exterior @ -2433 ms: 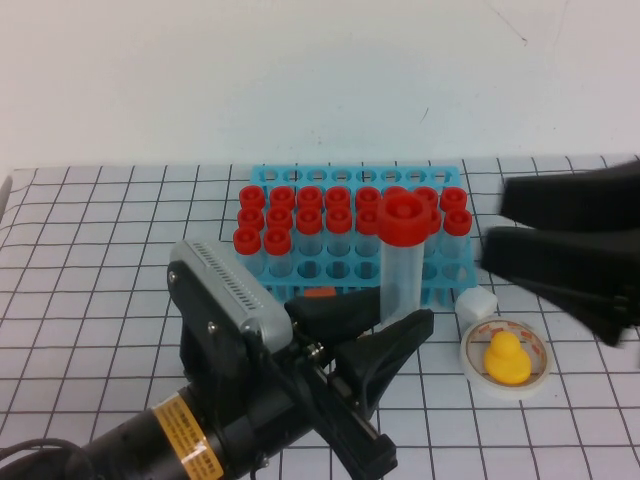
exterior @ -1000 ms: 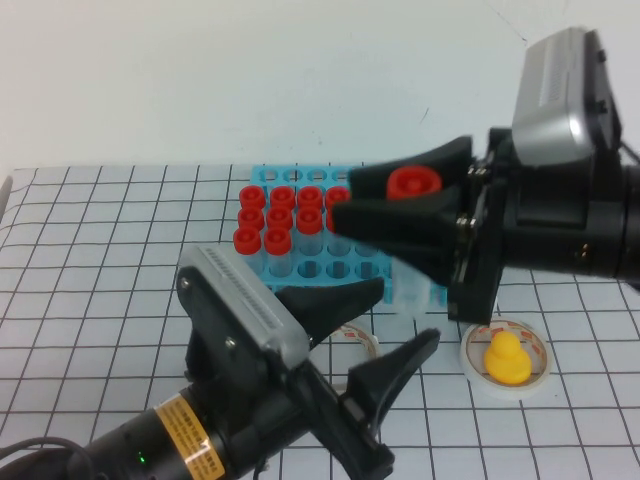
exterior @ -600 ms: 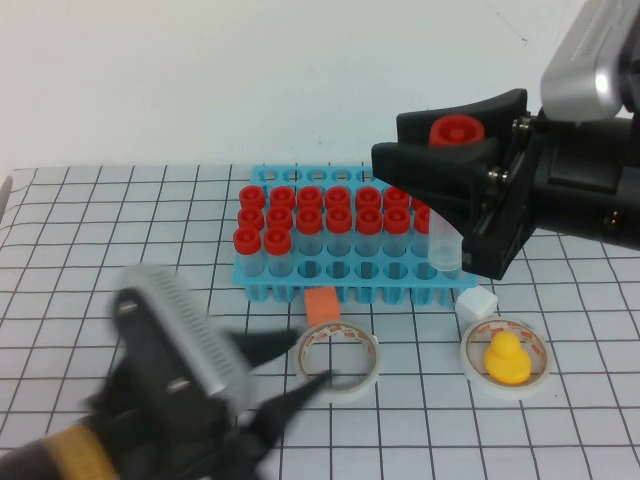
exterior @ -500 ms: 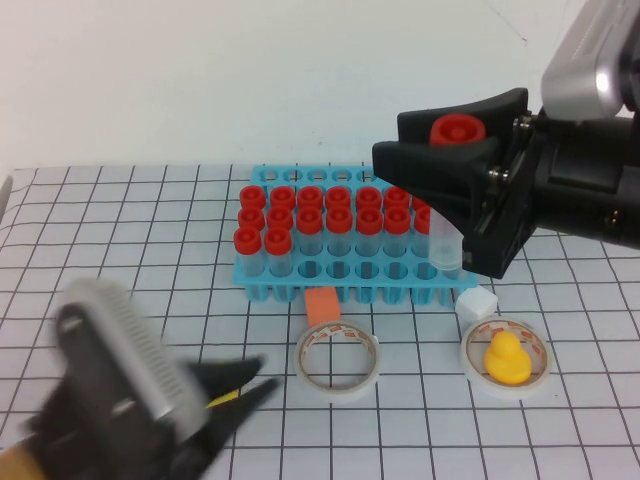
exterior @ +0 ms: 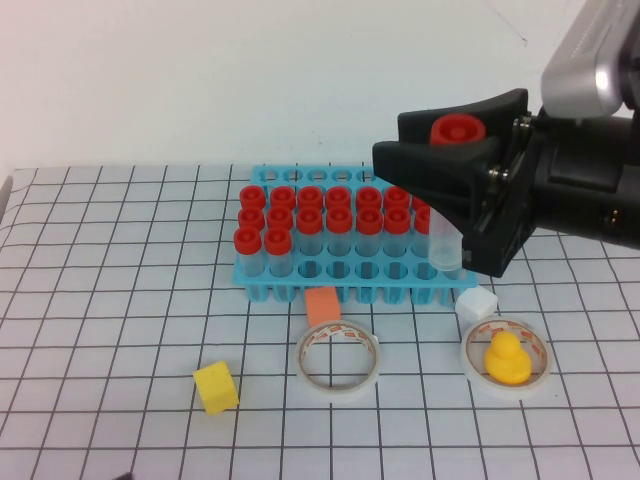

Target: Place the test tubes

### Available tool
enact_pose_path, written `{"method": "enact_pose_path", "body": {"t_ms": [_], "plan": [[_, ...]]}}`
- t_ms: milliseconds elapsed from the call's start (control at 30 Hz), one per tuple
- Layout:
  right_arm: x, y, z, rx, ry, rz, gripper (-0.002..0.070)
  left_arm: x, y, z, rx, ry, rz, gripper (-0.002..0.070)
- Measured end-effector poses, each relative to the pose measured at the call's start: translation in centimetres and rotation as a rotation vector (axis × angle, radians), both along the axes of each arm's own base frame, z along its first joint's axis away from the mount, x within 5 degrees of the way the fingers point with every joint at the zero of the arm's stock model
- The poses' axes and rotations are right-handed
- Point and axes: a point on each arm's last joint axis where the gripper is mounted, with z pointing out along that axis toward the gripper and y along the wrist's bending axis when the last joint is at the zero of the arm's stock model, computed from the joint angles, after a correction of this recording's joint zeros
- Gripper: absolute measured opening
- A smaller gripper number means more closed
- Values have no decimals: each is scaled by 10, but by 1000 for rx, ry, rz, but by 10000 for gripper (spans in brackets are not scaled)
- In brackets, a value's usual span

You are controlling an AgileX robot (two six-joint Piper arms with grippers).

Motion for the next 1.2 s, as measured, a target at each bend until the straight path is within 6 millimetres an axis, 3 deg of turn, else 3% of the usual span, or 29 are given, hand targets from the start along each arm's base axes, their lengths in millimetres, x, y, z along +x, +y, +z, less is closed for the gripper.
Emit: {"method": "enact_pose_path", "body": {"t_ms": [500,967,1200], "plan": [[1,0,-1,2,11,-2,263,-11,12,-21,-32,-13,9,-1],[18,22,-41,-33,121,135,263,-11,12,-22,-28,-8,10,-1],[20,23,-45,-67,76,146,263,-11,12,-22,-28,-8,10,-1]]}}
